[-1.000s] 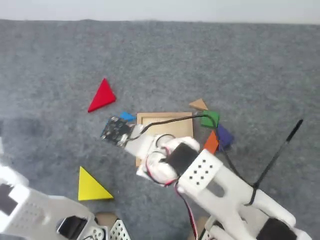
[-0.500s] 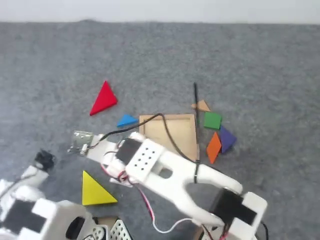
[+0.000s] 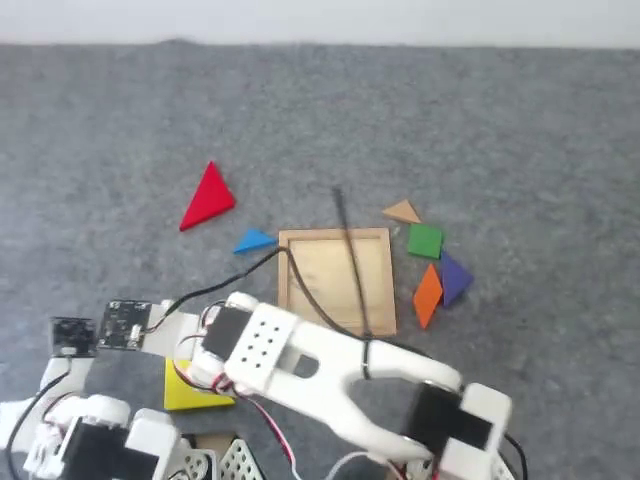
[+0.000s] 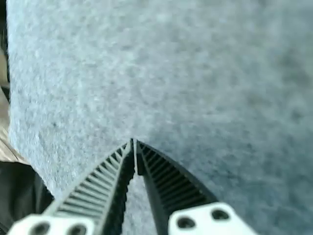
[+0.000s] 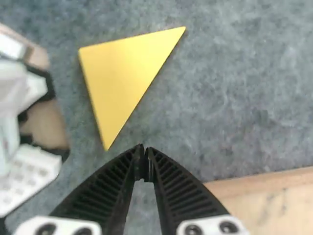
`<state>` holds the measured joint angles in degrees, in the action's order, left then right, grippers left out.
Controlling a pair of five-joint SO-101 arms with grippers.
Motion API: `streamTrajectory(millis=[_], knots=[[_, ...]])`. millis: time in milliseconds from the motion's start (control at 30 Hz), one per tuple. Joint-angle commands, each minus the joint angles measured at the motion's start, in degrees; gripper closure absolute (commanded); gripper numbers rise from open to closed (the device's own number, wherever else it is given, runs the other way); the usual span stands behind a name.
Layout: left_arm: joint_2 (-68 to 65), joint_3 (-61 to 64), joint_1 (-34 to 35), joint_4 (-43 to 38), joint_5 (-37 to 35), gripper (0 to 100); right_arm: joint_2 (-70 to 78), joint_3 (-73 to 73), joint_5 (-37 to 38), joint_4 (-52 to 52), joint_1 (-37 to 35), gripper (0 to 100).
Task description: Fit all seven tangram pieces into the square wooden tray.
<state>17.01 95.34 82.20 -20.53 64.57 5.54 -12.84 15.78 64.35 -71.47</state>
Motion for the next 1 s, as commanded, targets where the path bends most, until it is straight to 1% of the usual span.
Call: streamTrajectory(millis=[0, 233, 300, 367, 500, 567, 633, 700, 767, 867, 967], knots=[[3.6, -0.6, 0.0, -1.3, -13.1, 99, 4.3, 6.0, -1.8, -2.2, -0.3, 97.8], [7.8, -6.9, 0.4, -0.4, -32.9, 99, 13.8, 12.5, 4.7, -0.7, -0.4, 98.0], [9.1, -10.2, 0.4, 4.4, -37.1, 99, 14.3, 14.6, 6.3, 0.8, -0.4, 98.0], [10.5, -15.9, 0.4, 15.6, -40.9, 99, 14.1, 16.9, 8.7, 2.9, -0.5, 98.0], [12.7, -32.7, -1.4, 45.8, -48.1, 99, 14.5, 22.2, 13.3, 6.9, -0.5, 98.1], [13.5, -40.1, -4.1, 59.0, -49.1, 99, 14.5, 23.5, 15.6, 6.9, -1.2, 98.1], [14.2, -46.5, -7.0, 69.5, -49.2, 99, 14.6, 24.3, 18.6, 6.2, -2.7, 98.0], [14.8, -53.3, -9.1, 78.3, -49.8, 99, 14.7, 24.6, 20.6, 3.8, -2.9, 98.0], [15.0, -61.0, -9.6, 85.5, -51.2, 99, 14.7, 24.6, 21.5, 2.5, -2.9, 98.0], [14.8, -73.5, -9.8, 93.5, -51.3, 98, 16.7, 24.6, 22.7, 0.9, -3.3, 98.0], [14.6, -83.7, -11.2, 98.1, -51.2, 98, 21.1, 25.5, 26.5, -1.8, -4.3, 98.0]])
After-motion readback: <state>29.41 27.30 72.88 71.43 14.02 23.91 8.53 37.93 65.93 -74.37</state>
